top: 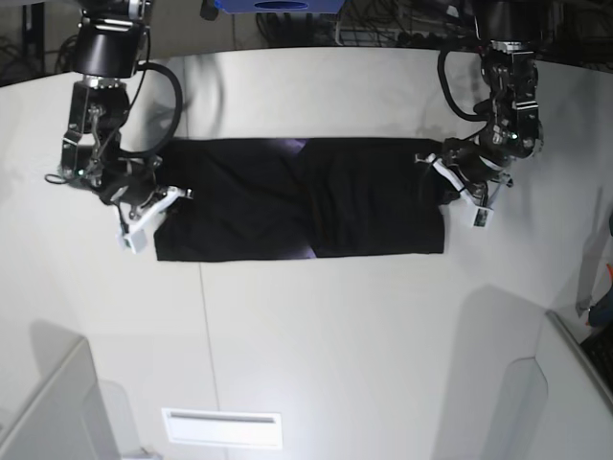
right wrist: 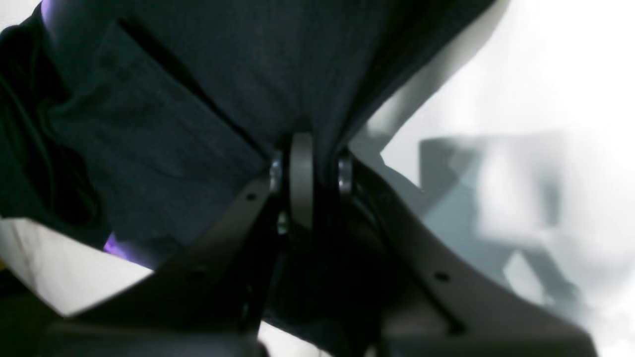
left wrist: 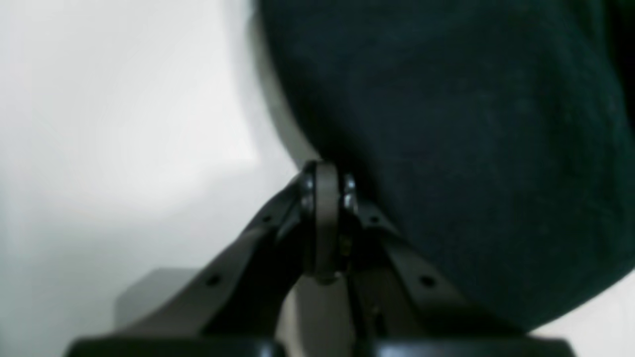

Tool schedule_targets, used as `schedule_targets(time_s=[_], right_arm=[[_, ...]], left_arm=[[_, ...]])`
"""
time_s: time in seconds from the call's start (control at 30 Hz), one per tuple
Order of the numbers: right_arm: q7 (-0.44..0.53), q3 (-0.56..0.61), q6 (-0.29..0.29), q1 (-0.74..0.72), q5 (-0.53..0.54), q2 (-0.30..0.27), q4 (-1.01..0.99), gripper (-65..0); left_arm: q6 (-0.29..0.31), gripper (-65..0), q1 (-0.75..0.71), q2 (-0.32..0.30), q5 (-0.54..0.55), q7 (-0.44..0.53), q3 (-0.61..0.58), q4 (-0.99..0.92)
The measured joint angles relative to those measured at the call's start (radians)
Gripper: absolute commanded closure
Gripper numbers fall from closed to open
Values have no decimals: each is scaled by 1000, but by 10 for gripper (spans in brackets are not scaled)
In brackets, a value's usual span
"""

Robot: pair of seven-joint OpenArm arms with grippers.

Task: Fold the T-shirt properly
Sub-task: 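Grasp the strip ends with both grippers and fold them toward the middle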

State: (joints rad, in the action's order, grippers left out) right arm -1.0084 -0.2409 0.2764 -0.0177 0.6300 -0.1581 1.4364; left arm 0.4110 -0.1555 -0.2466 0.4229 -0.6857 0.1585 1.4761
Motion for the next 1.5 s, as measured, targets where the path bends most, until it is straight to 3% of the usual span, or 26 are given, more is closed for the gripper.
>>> schedule_targets(time_s=[0.1,0.27,0.4,0.67,0.73,0.87,1.07,1.17,1.5], right_arm=[[-42,61,-16,1,-9,-5,105,0],[-53,237,-202,2,15,8,282,0],[-58,335,-269,4,8,77,338,0],[-57,459,-294,-2,4,222,335,0],[-54,484,-331,-9,4,243,335,0],[-23,547,-373,-29,8,260,290,0],[63,639,-373,-33,17,266,198,0],[106,639,-373,-39,16,266,148,0],[120,642,-374,-123,13,271,51,0]], left_arm=[[1,0,17,28,-3,-6,-32,0],[8,0,34,58,-2,-32,-45,-1],[9,0,39,58,-3,-37,-47,-2],[25,0,35,24,10,-40,-49,-4],[24,0,30,24,15,-39,-46,-2],[17,0,-11,5,-4,-66,-46,65],[12,0,-17,5,-22,-85,-46,86],[12,0,-17,3,-22,-84,-47,86],[12,0,-42,-11,-18,-68,-46,97]])
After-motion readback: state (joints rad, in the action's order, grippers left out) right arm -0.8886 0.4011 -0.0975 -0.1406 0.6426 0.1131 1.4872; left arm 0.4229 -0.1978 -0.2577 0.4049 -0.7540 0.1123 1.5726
